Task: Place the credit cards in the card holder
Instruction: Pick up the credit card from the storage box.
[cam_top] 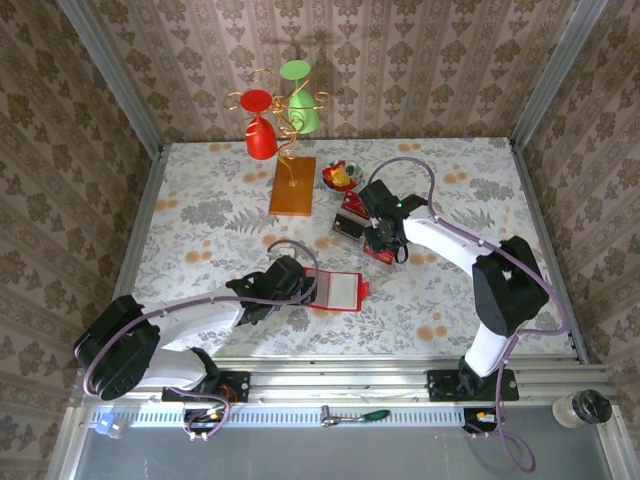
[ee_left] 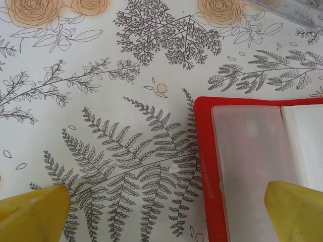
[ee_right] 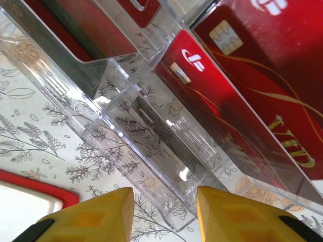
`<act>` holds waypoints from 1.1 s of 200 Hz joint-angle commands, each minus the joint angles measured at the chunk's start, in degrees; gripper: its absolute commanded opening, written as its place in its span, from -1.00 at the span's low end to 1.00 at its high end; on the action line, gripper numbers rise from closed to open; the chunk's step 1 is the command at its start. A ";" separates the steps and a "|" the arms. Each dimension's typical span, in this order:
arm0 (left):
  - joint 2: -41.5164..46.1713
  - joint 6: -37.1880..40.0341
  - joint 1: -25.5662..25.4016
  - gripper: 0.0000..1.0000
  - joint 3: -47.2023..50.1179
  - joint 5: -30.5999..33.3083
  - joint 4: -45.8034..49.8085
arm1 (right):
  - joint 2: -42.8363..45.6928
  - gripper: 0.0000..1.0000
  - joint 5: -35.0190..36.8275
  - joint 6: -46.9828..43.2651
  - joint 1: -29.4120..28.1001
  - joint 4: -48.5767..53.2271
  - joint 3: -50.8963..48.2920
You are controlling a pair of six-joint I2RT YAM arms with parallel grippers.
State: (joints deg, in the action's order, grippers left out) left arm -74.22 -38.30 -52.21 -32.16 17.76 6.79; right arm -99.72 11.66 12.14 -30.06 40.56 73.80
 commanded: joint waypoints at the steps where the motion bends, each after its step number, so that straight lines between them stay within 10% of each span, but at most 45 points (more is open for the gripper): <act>1: -0.23 0.25 -0.38 1.00 -0.97 0.12 -0.55 | -1.82 -0.29 2.92 -2.16 -0.57 2.40 2.34; 220: -0.40 -0.21 -0.51 1.00 -0.82 -0.10 -1.10 | -2.92 -0.67 2.58 -7.28 -2.09 0.00 -0.01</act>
State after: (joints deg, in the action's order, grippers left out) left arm -74.22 -38.33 -52.47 -32.18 17.76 5.96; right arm -105.06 13.76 7.75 -31.79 40.75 75.46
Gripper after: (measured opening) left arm 0.999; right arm 0.175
